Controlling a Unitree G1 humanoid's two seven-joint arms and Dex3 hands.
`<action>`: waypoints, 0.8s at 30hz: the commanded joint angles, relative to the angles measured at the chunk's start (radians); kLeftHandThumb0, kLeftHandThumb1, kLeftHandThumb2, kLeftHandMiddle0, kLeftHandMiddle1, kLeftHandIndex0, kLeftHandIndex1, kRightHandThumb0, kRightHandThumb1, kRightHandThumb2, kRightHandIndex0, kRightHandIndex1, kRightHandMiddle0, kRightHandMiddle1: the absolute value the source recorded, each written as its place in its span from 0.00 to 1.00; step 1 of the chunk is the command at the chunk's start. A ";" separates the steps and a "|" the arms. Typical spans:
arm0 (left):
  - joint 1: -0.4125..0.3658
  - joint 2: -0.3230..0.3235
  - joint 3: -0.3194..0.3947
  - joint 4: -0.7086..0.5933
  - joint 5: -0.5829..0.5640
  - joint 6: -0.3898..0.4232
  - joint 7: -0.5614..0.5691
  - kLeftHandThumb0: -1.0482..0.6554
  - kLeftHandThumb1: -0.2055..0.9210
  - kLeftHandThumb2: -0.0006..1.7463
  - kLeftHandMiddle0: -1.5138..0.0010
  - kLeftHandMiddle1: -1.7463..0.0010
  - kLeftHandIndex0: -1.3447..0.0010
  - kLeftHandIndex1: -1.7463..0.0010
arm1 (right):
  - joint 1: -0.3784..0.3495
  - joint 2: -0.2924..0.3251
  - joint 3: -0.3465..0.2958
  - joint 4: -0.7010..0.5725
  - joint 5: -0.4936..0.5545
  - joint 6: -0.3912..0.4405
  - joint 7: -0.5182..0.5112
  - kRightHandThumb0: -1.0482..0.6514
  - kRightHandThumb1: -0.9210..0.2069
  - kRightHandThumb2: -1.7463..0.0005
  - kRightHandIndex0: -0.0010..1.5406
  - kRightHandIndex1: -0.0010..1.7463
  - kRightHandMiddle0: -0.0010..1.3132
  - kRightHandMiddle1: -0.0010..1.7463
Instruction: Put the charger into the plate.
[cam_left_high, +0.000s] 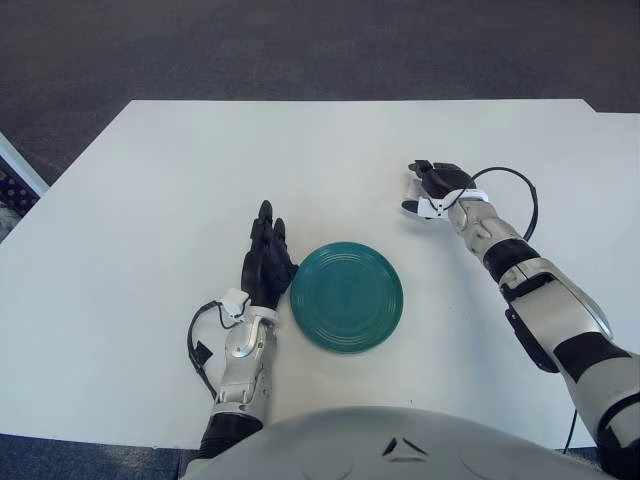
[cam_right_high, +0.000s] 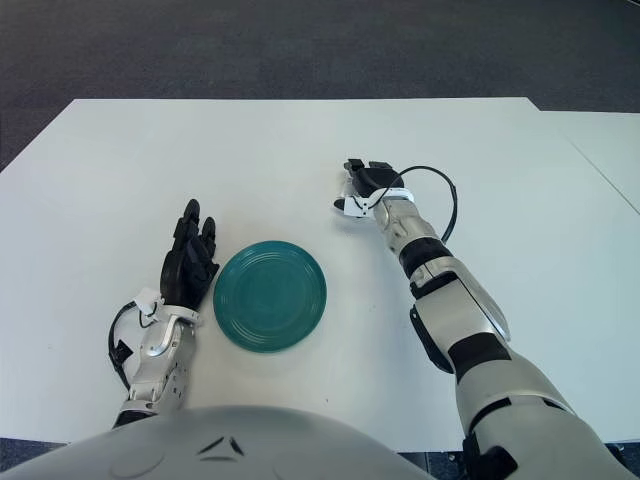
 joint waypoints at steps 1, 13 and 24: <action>0.029 -0.024 -0.004 0.028 0.007 0.066 0.004 0.00 1.00 0.48 1.00 1.00 0.99 0.98 | -0.034 0.009 0.006 0.045 0.016 -0.007 -0.001 0.05 0.00 0.56 0.10 0.00 0.00 0.28; 0.020 -0.046 0.006 0.051 0.005 0.041 0.016 0.00 1.00 0.47 1.00 1.00 0.98 0.98 | -0.061 0.004 0.033 0.132 0.016 -0.008 0.009 0.07 0.00 0.59 0.12 0.01 0.00 0.28; 0.014 -0.058 0.001 0.068 0.014 0.018 0.017 0.00 1.00 0.48 1.00 1.00 0.99 0.98 | -0.071 -0.026 0.114 0.171 -0.031 -0.035 0.050 0.09 0.00 0.60 0.11 0.00 0.00 0.28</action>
